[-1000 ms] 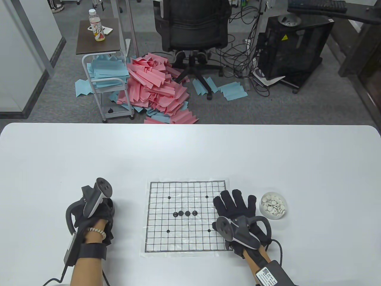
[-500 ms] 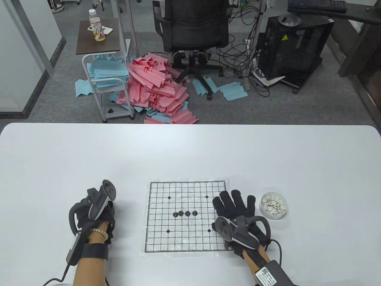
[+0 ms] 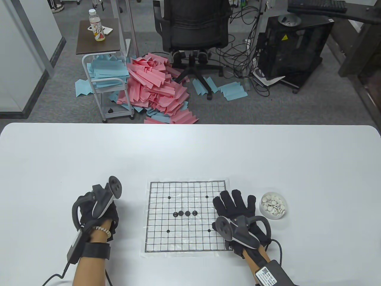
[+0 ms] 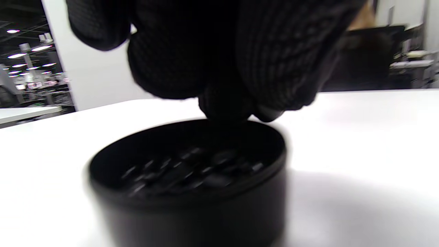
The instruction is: Place Go stones in plus sign pattern
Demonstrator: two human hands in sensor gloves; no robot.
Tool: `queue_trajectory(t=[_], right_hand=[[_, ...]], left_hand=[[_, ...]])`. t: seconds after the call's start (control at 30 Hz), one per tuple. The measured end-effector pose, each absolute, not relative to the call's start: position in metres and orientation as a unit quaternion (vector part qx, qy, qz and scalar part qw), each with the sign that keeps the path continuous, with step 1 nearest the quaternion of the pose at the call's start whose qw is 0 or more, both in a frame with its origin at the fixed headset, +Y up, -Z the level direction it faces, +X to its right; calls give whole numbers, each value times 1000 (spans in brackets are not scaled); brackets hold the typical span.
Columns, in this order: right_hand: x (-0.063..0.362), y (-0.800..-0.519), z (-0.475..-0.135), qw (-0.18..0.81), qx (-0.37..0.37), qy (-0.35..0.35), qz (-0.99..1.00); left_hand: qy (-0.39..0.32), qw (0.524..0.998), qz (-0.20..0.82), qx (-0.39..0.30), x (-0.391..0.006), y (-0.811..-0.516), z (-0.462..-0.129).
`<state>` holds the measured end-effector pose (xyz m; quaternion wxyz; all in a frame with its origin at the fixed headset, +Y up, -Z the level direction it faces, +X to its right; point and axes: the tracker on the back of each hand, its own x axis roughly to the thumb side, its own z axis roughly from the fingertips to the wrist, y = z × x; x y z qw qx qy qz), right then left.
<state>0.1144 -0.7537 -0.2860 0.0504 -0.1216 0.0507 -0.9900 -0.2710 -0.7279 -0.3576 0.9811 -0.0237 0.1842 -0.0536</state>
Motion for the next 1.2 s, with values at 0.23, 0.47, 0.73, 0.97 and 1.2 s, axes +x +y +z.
queue_trajectory(t=[0.23,0.47,0.73,0.97,1.2], right_hand=[[116,-753,-286,50,-121,52,-990],[119,-753,-286,45,-118,52,-991],[120,-753,-287,44,-120,56,-990],[121,-753,-287,42,-119,57,-990],[121,-753,-286,44,-119,56,-990]], left_hand=[[55,998,13,-2,-199,-707,-359],[-40,996,84,-16,-125,-709,-357],[-69,992,92,-57,-68,-734,-361],[-70,993,64,-75,-39,-758,-362],[-61,994,45,-85,-31,-771,-363]])
